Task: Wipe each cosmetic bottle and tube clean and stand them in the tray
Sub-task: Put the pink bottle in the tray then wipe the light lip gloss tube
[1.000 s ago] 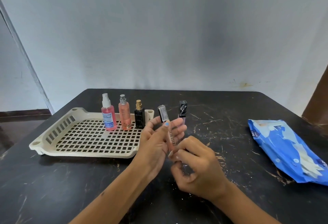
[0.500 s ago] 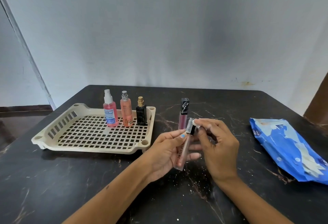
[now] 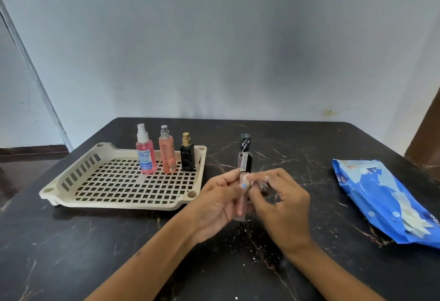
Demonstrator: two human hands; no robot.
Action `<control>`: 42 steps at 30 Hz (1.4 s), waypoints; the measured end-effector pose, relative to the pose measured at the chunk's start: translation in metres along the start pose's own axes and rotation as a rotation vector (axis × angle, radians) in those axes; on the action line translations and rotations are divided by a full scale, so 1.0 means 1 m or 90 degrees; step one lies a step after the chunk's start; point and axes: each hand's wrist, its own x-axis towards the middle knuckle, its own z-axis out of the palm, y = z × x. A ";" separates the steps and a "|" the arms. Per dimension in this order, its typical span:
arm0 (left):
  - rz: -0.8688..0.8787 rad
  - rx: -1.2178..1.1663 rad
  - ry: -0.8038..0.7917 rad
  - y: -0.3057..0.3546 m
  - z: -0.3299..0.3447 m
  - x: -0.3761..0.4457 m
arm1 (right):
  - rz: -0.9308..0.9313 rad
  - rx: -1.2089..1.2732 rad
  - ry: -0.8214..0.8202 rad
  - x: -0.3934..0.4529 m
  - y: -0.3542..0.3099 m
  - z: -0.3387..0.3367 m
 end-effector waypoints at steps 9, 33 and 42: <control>-0.021 -0.016 -0.022 -0.002 0.000 0.001 | 0.024 0.006 0.015 0.005 0.004 -0.006; 0.426 0.332 0.417 0.072 -0.059 -0.039 | -0.166 -0.058 -0.134 -0.004 0.013 0.006; 0.304 0.505 0.586 0.062 -0.115 -0.056 | -0.131 -0.008 -0.089 -0.004 0.006 0.016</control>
